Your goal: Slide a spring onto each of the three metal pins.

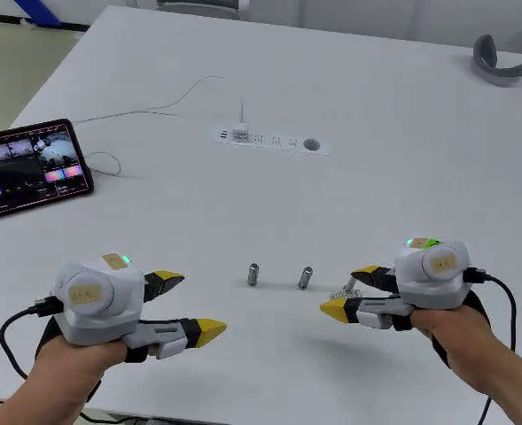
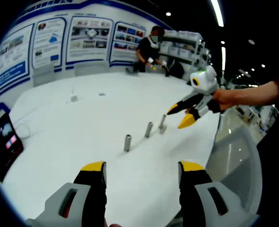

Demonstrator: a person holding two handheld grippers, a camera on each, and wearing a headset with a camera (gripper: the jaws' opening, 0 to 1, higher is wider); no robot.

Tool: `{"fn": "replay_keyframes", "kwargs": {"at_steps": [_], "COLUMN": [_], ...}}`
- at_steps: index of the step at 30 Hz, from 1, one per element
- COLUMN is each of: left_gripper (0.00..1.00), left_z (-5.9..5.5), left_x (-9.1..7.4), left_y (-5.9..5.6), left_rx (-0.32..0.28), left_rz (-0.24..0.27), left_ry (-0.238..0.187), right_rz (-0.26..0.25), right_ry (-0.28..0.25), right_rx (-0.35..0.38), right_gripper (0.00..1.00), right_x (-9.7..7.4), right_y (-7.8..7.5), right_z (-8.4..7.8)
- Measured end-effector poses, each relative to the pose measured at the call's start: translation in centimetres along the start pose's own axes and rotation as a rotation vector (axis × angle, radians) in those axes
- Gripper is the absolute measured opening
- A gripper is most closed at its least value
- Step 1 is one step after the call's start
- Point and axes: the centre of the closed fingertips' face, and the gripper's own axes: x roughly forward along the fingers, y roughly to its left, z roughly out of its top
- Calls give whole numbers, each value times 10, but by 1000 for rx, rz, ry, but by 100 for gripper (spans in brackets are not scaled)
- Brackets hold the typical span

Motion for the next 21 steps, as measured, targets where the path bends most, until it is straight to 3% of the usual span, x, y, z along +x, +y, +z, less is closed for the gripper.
{"fn": "replay_keyframes", "kwargs": {"at_steps": [6,21], "left_gripper": [62,64], "left_z": [-1,3], "left_x": [7,28], "left_y": [-3,-22], "left_rx": [7,27], "left_rz": [-10,-59], "left_ry": [10,25], "right_rz": [-24,-84], "right_ry": [-12,-45], "right_rx": [33,140], "right_gripper": [57,63], "right_x": [-8,-38], "right_y": [-1,-5], "right_z": [-10,-41]}}
